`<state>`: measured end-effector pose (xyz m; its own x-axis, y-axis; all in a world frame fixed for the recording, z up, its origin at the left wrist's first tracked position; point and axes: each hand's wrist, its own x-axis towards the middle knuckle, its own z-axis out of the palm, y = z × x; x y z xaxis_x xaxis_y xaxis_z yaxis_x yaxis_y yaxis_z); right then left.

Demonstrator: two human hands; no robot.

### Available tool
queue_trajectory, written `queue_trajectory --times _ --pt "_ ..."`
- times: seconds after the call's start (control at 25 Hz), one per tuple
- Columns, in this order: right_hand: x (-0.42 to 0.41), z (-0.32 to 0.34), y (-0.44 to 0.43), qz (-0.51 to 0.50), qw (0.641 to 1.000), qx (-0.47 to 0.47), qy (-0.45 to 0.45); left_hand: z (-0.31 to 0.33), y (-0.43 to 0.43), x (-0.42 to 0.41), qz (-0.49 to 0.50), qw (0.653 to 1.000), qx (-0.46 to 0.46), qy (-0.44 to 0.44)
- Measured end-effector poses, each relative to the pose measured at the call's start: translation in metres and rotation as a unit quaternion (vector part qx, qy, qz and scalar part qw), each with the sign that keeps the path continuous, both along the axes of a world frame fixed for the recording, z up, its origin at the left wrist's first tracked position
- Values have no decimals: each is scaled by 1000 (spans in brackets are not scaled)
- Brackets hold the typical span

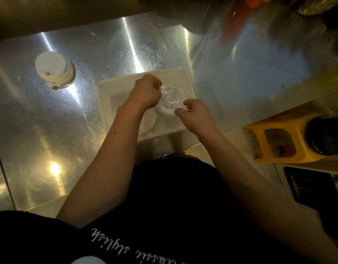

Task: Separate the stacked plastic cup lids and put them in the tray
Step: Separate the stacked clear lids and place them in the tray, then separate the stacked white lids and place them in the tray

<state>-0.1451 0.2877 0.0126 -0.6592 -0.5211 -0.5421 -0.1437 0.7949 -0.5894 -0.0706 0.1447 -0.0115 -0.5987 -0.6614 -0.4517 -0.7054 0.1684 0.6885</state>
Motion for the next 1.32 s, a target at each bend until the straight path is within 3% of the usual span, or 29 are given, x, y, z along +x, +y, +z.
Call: queue_trajectory --times 0.4,0.68,1.0,1.32 --pt "4 10 5 33 990 -62 122 6 -1 9 -7 999 -20 26" --pt "6 17 -9 34 980 -134 140 21 3 31 50 992 -74 84" --pt "7 17 -34 119 961 -163 190 28 10 70 129 973 -128 144" --pt "0 15 -60 266 930 -165 192 30 18 99 226 951 -187 102"
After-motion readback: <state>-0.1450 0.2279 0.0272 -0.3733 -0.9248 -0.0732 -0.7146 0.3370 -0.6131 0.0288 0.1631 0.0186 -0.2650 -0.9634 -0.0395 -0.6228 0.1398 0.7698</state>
